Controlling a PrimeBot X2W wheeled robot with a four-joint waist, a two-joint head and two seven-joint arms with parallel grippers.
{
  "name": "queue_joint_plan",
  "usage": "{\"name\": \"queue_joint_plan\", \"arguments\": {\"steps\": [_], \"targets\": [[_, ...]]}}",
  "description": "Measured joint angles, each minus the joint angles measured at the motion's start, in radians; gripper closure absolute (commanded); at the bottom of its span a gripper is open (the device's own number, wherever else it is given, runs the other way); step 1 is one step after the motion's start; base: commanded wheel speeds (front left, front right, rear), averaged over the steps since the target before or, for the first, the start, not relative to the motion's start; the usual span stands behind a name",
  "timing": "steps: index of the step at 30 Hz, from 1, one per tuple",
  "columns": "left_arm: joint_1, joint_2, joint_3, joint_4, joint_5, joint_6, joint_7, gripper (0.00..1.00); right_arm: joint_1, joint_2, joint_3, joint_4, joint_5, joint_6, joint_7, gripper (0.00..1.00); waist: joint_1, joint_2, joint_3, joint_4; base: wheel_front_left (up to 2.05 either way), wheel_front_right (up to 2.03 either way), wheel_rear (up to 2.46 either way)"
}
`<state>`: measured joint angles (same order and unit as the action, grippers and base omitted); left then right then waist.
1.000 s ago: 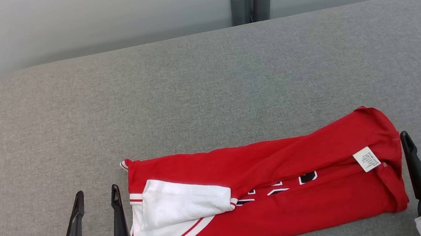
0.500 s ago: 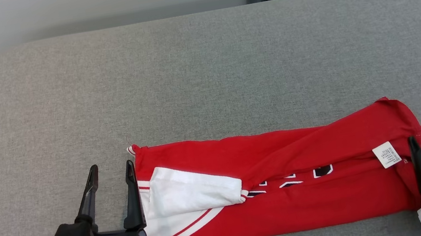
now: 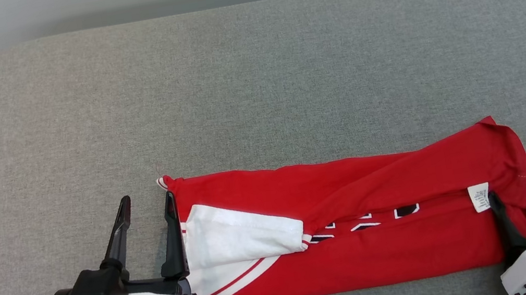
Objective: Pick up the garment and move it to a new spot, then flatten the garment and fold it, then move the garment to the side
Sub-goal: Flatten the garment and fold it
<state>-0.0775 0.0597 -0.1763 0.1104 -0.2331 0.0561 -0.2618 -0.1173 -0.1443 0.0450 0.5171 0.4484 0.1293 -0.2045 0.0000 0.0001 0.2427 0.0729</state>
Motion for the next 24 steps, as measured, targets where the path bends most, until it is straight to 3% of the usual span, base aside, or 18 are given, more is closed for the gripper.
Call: {"name": "queue_joint_plan", "arguments": {"steps": [9, 24], "targets": [[-0.007, -0.004, 0.014, 0.002, 0.012, -0.011, 0.0, 0.0, -0.022, -0.019, 0.022, 0.03, 0.039, 0.008, -0.025, 1.0, 0.0, 0.0, 0.003, -0.006, 0.0, 0.0, 0.0], [0.008, -0.008, 0.028, 0.001, 0.022, -0.012, 0.0, 0.0, 0.032, -0.127, -0.119, 0.01, 0.044, 0.002, -0.048, 1.0, 0.0, -0.0001, -0.025, -0.04, 0.0, 0.0, 0.0]]}}
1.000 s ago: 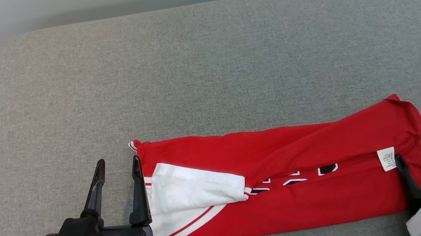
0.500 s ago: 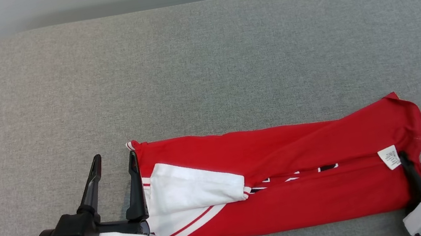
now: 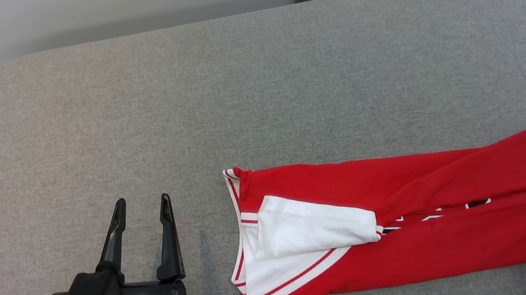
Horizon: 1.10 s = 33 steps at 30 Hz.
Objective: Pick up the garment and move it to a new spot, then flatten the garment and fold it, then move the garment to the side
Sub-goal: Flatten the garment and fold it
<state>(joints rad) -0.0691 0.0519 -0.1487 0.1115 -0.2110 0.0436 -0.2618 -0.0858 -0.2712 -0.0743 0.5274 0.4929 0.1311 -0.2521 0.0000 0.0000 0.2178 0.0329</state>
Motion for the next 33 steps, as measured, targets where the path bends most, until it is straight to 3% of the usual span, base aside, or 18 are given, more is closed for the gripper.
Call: {"name": "queue_joint_plan", "arguments": {"steps": [7, 13, 18, 24, 33], "targets": [[0.005, 0.0, 0.007, 0.005, 0.0, -0.006, 0.0, 0.0, 0.003, 0.011, 0.043, -0.18, -0.009, 0.0, 0.051, 1.0, 0.0, 0.0, -0.025, -0.02, 0.0, 0.0, 0.0], [0.02, -0.001, 0.001, 0.02, 0.0, -0.01, 0.0, 0.0, 0.004, 0.083, 0.132, -0.417, -0.037, 0.0, 0.197, 1.0, 0.0, 0.0, -0.059, -0.021, 0.0, 0.0, 0.0], [0.021, -0.002, -0.006, 0.03, -0.001, -0.016, 0.0, 0.0, -0.009, 0.149, 0.252, -0.51, -0.034, 0.0, 0.272, 1.0, 0.0, 0.0001, -0.078, -0.003, 0.0, 0.0, 0.0], [0.021, -0.001, -0.013, 0.034, -0.001, -0.018, 0.0, 0.0, -0.035, 0.193, 0.405, -0.475, 0.006, -0.001, 0.283, 1.0, 0.0001, 0.0, -0.085, 0.037, 0.0, 0.0, 0.0], [0.0, -0.002, -0.033, 0.034, -0.004, -0.021, 0.0, 0.0, -0.176, 0.221, 0.603, -0.265, 0.113, -0.001, 0.178, 1.0, 0.0001, 0.0, -0.041, 0.082, 0.0, 0.0, 0.0]]}}
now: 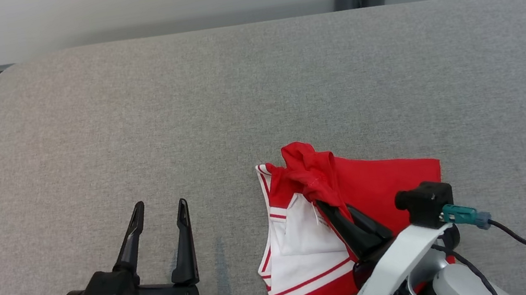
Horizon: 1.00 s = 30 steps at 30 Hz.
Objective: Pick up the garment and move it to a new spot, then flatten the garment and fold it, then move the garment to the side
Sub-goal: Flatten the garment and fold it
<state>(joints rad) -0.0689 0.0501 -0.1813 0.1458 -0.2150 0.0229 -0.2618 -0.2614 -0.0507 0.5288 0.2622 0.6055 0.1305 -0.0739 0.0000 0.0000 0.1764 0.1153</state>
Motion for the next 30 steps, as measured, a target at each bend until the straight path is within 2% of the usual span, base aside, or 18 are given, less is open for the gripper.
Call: {"name": "queue_joint_plan", "arguments": {"steps": [5, 6, 7, 8, 14, 19, 23, 30], "targets": [[-0.019, 0.0, -0.011, 0.0, -0.006, 0.002, 0.0, 0.0, -0.074, 0.001, 0.073, 0.111, 0.045, 0.0, -0.067, 1.0, -0.0001, 0.0, 0.032, 0.023, 0.0, 0.0, 0.0], [-0.021, 0.0, -0.011, 0.0, -0.006, 0.004, 0.0, 0.0, -0.087, 0.001, 0.086, 0.129, 0.047, 0.0, -0.079, 0.75, 0.0, 0.0, 0.037, 0.026, 0.0, 0.0, 0.0], [-0.021, 0.0, -0.012, 0.001, -0.006, 0.004, 0.0, 0.0, -0.099, 0.0, 0.1, 0.143, 0.052, 0.0, -0.093, 0.41, 0.0, 0.0, 0.041, 0.028, 0.0, 0.0, 0.0], [-0.022, 0.0, -0.013, 0.002, -0.007, 0.005, 0.0, 0.0, -0.109, 0.0, 0.115, 0.15, 0.063, 0.0, -0.104, 0.0, 0.0, 0.0, 0.044, 0.029, 0.0, 0.0, 0.0], [-0.027, -0.001, -0.011, 0.001, -0.009, 0.013, 0.0, 0.0, -0.159, 0.002, 0.193, 0.159, 0.07, 0.0, -0.156, 0.0, 0.0, -0.0001, 0.047, 0.013, 0.0, 0.0, 0.0], [-0.03, -0.001, -0.007, -0.001, -0.009, 0.015, 0.0, 0.0, -0.165, -0.007, 0.159, 0.101, 0.04, 0.0, -0.178, 0.0, 0.0, 0.0, 0.046, -0.004, 0.0, 0.0, 0.0], [-0.03, -0.001, -0.002, -0.002, -0.008, 0.019, 0.0, 0.0, -0.148, -0.043, 0.04, 0.028, -0.022, 0.0, -0.185, 0.0, 0.0, 0.0, 0.042, -0.024, 0.0, 0.0, 0.0], [-0.026, -0.001, 0.011, -0.002, -0.002, 0.022, 0.0, 0.0, -0.031, -0.081, -0.214, -0.089, -0.144, 0.0, -0.187, 0.0, 0.0, 0.0, 0.024, -0.055, 0.0, 0.0, 0.0]]}}
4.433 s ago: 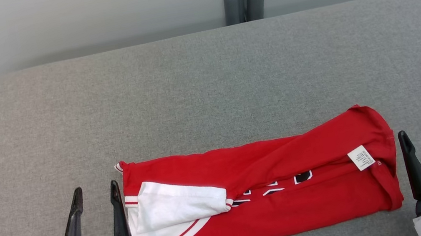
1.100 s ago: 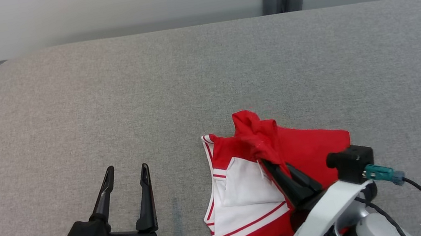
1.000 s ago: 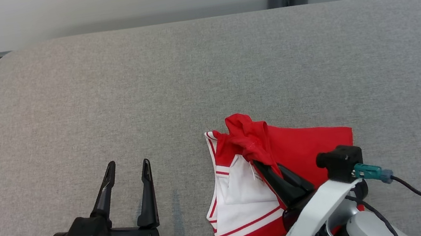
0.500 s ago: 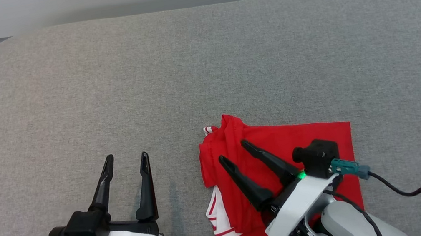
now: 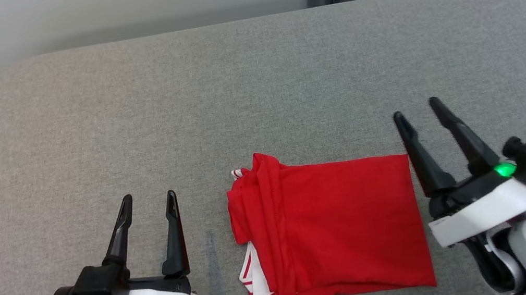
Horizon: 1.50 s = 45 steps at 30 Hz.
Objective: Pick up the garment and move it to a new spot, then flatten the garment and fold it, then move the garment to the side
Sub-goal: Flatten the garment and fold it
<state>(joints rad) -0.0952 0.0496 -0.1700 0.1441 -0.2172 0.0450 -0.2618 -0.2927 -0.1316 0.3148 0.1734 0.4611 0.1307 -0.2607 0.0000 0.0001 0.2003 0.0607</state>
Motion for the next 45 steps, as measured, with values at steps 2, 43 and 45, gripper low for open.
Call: {"name": "queue_joint_plan", "arguments": {"steps": [2, 43, 45], "targets": [[0.003, 0.002, 0.006, -0.001, 0.002, 0.0, 0.0, 0.0, 0.036, -0.009, -0.06, -0.017, -0.03, 0.0, 0.0, 0.0, 0.0, 0.0, -0.006, -0.007, 0.0, 0.0, 0.0], [0.087, 0.039, 0.009, -0.037, -0.011, 0.01, 0.02, 0.0, 0.306, -0.004, -0.33, -0.155, -0.203, 0.0, 0.1, 1.0, 0.0, 0.0, -0.072, -0.029, 0.0, 0.0, 0.0], [0.079, 0.039, 0.008, -0.038, -0.013, 0.011, 0.019, 0.0, 0.289, -0.004, -0.302, -0.142, -0.205, 0.0, 0.104, 1.0, 0.0, 0.0, -0.065, -0.024, 0.0, 0.0, 0.0]]}}
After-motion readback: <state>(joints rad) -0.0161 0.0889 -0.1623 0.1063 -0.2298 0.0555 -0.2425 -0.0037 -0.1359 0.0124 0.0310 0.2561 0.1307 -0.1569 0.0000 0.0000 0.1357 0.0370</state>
